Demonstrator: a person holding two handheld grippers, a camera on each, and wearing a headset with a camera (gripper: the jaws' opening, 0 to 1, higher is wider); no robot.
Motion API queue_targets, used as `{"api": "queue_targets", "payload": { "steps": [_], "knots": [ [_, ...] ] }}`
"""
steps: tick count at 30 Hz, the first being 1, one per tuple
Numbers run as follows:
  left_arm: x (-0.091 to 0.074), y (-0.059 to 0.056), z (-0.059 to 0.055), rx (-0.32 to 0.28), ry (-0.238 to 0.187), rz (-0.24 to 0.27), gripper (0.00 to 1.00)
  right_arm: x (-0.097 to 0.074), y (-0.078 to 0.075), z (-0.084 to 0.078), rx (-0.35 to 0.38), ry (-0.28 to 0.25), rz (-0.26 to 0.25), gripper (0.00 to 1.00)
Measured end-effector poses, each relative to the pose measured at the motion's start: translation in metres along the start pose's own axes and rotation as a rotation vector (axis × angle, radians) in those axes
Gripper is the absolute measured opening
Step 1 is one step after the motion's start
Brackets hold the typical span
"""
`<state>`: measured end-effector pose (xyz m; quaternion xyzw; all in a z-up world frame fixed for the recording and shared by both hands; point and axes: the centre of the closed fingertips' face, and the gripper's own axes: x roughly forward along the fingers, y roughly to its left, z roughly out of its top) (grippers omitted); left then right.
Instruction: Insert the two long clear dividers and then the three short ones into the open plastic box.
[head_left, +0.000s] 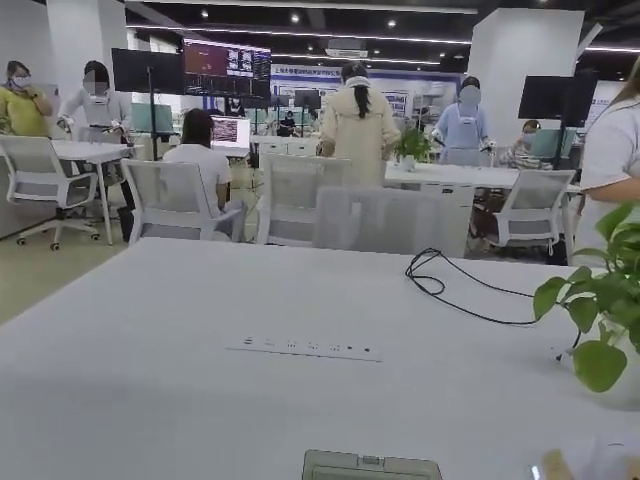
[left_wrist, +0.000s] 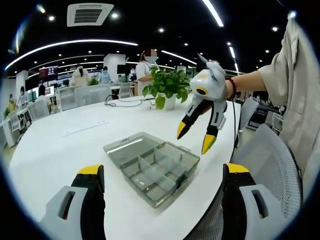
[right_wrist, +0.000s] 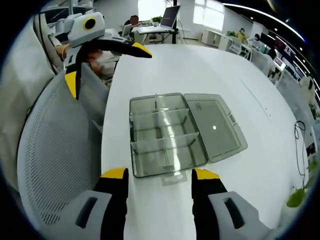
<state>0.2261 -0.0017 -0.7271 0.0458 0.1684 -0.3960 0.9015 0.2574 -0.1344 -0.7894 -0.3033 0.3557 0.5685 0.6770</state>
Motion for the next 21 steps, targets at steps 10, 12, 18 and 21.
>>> {"api": "queue_targets", "payload": {
  "steps": [10, 12, 18, 21],
  "knots": [
    [0.002, 0.0, -0.001, -0.015, 0.001, 0.002, 0.99, -0.024, -0.007, -0.05, 0.066, 0.04, -0.036, 0.55],
    [0.002, 0.0, 0.0, -0.016, -0.001, 0.004, 0.98, -0.028, -0.007, -0.061, 0.062, 0.056, -0.043, 0.55],
    [0.003, 0.0, -0.001, -0.017, 0.005, 0.001, 0.97, -0.034, -0.007, -0.095, 0.079, 0.132, -0.052, 0.55],
    [0.003, 0.0, -0.001, -0.015, 0.007, -0.001, 0.97, -0.037, -0.004, -0.112, 0.064, 0.185, -0.044, 0.55]
  ]
}}
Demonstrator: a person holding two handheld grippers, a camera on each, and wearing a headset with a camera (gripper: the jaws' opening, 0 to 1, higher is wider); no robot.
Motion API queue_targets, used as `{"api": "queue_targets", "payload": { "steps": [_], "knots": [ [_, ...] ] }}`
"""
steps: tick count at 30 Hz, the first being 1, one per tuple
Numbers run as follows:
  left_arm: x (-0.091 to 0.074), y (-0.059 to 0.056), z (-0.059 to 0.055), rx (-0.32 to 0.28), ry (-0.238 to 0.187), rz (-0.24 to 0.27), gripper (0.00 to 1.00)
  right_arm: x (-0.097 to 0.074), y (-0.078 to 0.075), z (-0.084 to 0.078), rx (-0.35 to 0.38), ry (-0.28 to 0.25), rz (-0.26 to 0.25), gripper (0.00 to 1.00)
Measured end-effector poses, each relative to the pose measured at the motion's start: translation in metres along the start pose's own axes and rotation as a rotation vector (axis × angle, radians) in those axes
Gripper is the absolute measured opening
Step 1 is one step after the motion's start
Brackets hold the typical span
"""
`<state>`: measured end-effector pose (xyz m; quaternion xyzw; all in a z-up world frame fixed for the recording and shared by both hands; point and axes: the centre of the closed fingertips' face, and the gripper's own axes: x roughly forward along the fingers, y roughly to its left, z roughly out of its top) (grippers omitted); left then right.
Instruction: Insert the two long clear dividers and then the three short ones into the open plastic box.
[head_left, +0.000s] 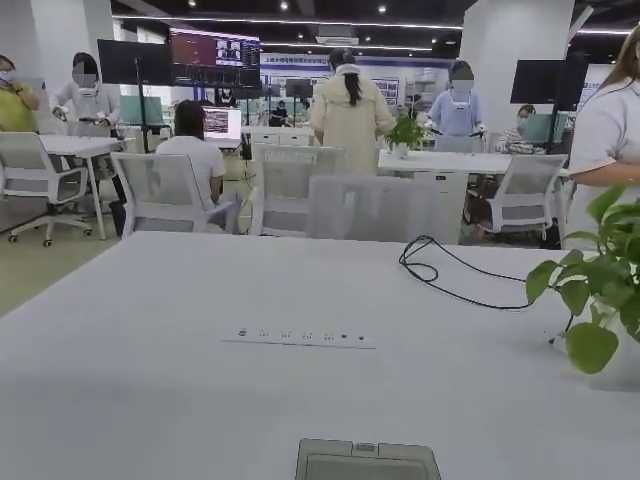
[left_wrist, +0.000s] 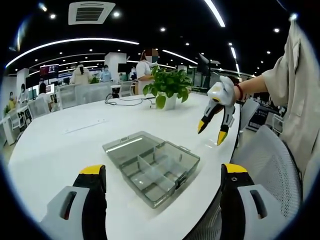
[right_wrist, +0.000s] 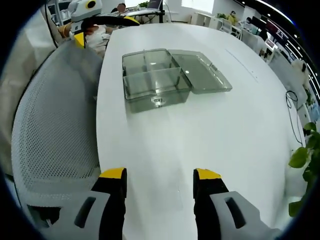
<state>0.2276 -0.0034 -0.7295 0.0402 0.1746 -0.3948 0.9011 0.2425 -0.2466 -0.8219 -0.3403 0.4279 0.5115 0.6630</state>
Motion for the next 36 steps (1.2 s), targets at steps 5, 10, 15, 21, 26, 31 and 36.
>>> {"api": "queue_targets", "payload": {
  "steps": [5, 10, 15, 21, 26, 31, 36],
  "knots": [
    [0.0, 0.001, -0.001, 0.0, 0.005, 0.003, 0.96, 0.0, 0.0, -0.02, -0.014, 0.06, 0.014, 0.54],
    [0.0, 0.002, -0.002, -0.002, 0.01, 0.002, 0.95, 0.001, 0.0, -0.034, -0.044, 0.103, 0.029, 0.53],
    [-0.001, 0.002, -0.002, -0.003, 0.012, 0.004, 0.94, 0.002, -0.002, -0.05, -0.119, 0.155, 0.035, 0.49],
    [-0.002, 0.003, -0.004, -0.004, 0.018, 0.006, 0.93, 0.006, -0.002, -0.057, -0.149, 0.182, 0.04, 0.43],
    [-0.003, 0.001, -0.005, -0.004, 0.024, 0.004, 0.91, 0.008, -0.003, -0.062, -0.18, 0.206, 0.047, 0.41],
    [-0.003, 0.001, -0.005, -0.001, 0.025, 0.007, 0.91, 0.01, -0.006, -0.067, -0.183, 0.219, 0.047, 0.37],
    [-0.004, 0.001, -0.006, 0.002, 0.031, 0.008, 0.9, 0.01, -0.007, -0.068, -0.183, 0.222, 0.045, 0.36]
  ]
}}
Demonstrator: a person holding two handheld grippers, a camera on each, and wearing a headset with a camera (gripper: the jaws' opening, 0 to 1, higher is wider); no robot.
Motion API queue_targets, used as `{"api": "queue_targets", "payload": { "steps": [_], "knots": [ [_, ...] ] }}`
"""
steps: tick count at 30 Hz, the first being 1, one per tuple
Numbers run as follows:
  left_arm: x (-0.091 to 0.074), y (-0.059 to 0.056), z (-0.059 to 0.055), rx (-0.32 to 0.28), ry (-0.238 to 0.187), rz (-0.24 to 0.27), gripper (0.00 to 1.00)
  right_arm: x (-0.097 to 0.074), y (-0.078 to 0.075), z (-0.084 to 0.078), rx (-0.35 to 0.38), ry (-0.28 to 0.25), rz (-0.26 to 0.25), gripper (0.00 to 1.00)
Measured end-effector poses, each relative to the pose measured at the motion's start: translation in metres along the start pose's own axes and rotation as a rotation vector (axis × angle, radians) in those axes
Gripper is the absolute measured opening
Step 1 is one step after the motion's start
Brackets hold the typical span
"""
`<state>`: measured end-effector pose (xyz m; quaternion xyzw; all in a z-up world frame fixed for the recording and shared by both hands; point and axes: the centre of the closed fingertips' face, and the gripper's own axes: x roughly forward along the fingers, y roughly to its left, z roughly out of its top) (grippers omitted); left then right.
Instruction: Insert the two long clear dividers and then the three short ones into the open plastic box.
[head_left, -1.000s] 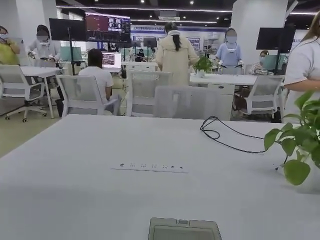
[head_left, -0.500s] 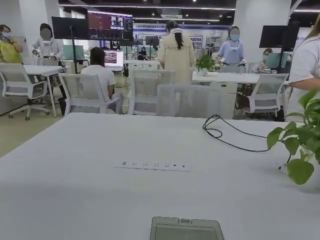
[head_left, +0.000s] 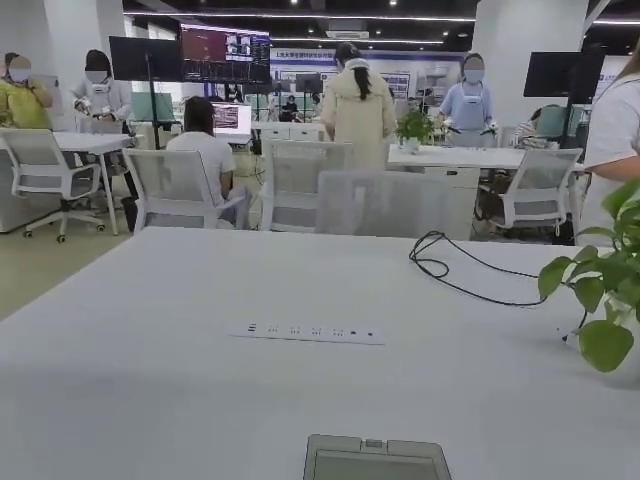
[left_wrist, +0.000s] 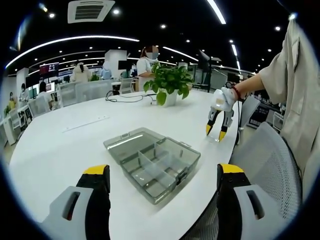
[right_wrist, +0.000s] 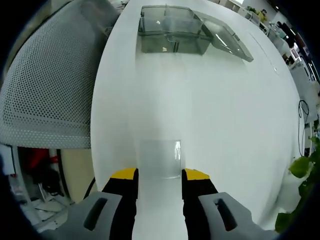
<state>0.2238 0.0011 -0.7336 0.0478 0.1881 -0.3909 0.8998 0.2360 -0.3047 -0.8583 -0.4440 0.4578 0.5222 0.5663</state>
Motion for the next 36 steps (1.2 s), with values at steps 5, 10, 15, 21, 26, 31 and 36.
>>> {"api": "queue_targets", "payload": {
  "steps": [5, 10, 15, 21, 26, 31, 36],
  "knots": [
    [0.0, -0.001, 0.0, -0.001, -0.001, 0.001, 0.89, 0.0, 0.0, -0.001, 0.02, -0.014, 0.013, 0.34],
    [0.001, -0.002, 0.0, 0.002, 0.0, 0.002, 0.89, 0.0, 0.0, -0.001, 0.023, -0.015, 0.013, 0.33],
    [0.001, -0.002, 0.001, 0.001, -0.002, 0.006, 0.89, 0.0, -0.001, -0.001, 0.043, -0.028, 0.01, 0.32],
    [0.0, 0.001, 0.0, 0.01, 0.012, 0.018, 0.85, -0.005, -0.002, 0.001, 0.014, -0.018, -0.003, 0.32],
    [0.0, 0.003, 0.0, 0.006, 0.014, 0.024, 0.83, -0.024, -0.028, 0.029, 0.019, -0.1, -0.107, 0.32],
    [0.0, 0.006, 0.004, -0.047, -0.016, 0.026, 0.79, -0.039, -0.042, 0.064, -0.035, -0.176, -0.189, 0.32],
    [0.0, 0.006, 0.005, -0.096, -0.029, 0.022, 0.73, -0.047, -0.046, 0.098, -0.086, -0.239, -0.242, 0.32]
  ]
}}
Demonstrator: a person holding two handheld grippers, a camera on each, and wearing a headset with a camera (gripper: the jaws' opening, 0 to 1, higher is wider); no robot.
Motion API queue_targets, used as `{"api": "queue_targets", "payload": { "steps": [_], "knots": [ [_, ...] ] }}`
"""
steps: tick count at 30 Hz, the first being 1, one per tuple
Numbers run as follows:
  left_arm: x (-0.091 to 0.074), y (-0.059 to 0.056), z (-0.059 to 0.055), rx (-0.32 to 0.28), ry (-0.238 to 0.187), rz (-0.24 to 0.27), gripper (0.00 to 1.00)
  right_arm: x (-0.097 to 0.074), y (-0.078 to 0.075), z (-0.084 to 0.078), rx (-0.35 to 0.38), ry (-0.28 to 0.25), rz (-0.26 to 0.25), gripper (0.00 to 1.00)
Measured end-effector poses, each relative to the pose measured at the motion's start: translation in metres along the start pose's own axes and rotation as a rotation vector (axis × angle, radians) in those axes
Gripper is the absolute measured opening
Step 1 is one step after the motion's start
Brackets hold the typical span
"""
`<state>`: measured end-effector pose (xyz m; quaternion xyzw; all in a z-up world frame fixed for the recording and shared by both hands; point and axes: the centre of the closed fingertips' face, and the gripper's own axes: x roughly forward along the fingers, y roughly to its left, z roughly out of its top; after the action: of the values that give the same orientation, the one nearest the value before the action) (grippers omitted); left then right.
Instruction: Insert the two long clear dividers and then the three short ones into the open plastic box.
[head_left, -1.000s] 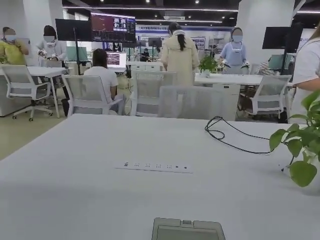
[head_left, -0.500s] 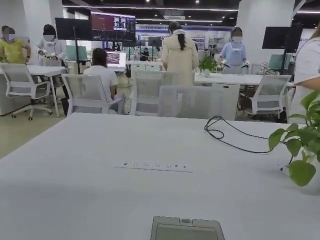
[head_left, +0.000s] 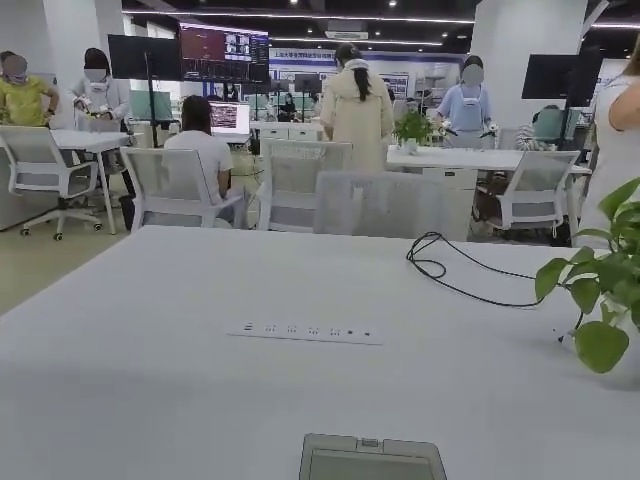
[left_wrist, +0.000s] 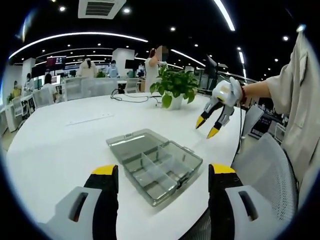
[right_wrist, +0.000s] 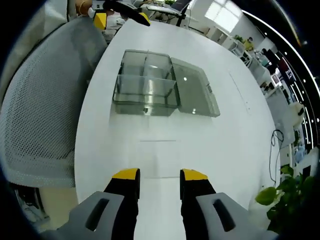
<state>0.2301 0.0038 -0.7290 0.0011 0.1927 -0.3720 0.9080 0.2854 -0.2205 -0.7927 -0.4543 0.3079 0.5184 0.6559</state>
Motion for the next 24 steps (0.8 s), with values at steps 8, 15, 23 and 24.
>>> {"api": "queue_targets", "payload": {
  "steps": [8, 15, 23, 24],
  "knots": [
    [0.003, -0.008, 0.004, -0.116, -0.051, -0.04, 0.68, -0.001, -0.014, 0.049, -0.043, -0.098, -0.086, 0.32],
    [0.006, -0.017, 0.005, -0.162, -0.058, -0.077, 0.53, 0.0, -0.015, 0.082, -0.059, -0.17, -0.129, 0.32],
    [0.008, -0.02, 0.012, -0.25, -0.1, -0.105, 0.37, 0.003, -0.001, 0.123, -0.075, -0.273, -0.143, 0.32],
    [0.008, -0.02, 0.012, -0.259, -0.102, -0.106, 0.35, 0.003, 0.001, 0.128, -0.083, -0.283, -0.141, 0.32]
  ]
}}
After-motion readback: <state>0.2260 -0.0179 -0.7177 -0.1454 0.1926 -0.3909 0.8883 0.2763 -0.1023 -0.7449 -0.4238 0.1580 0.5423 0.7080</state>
